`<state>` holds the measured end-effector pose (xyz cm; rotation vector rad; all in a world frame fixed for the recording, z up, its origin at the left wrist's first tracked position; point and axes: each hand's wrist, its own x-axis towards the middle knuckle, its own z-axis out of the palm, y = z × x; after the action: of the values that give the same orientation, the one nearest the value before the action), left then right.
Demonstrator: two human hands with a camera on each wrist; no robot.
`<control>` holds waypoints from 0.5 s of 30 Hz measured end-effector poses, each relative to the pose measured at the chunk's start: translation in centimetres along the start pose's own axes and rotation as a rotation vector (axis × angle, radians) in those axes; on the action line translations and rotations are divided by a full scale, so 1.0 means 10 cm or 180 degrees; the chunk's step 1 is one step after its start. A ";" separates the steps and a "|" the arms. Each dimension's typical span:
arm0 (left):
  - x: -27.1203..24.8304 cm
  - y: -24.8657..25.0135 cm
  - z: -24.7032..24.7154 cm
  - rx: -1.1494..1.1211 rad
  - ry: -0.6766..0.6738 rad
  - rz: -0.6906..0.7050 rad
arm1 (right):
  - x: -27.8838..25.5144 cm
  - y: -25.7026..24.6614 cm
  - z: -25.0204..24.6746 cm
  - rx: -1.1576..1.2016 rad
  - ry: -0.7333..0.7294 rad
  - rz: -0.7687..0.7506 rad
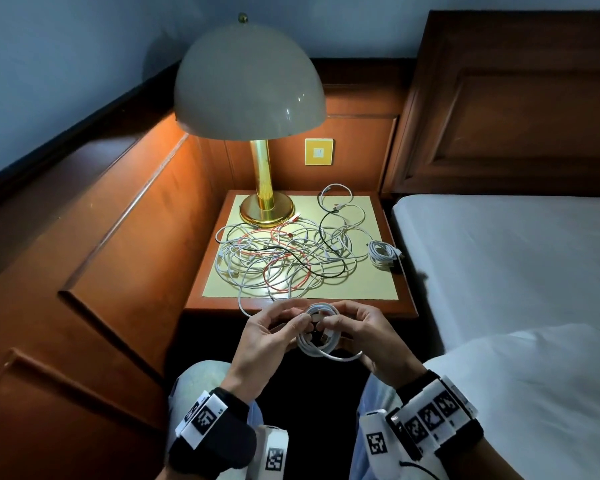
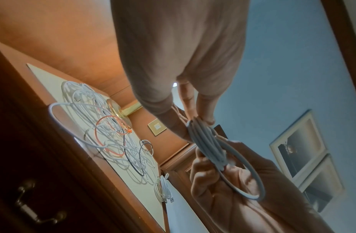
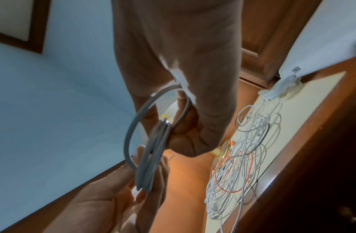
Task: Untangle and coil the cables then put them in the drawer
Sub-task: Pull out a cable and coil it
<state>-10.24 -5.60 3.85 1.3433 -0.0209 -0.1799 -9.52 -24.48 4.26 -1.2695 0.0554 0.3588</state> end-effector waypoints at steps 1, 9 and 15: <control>-0.01 -0.01 0.01 -0.0054 0.0015 -0.0005 | 0.01 0.01 0.01 0.0063 0.0050 0.0030; -0.04 -0.05 -0.05 -0.0790 -0.0096 -0.0559 | 0.02 0.09 0.04 0.0255 0.0244 0.0173; 0.01 -0.03 -0.08 -0.0649 0.0025 -0.0535 | 0.03 0.08 0.10 0.0334 0.0246 0.0261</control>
<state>-10.12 -4.93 3.41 1.1420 0.1145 -0.3106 -9.58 -23.27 3.77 -1.1791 0.1902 0.3727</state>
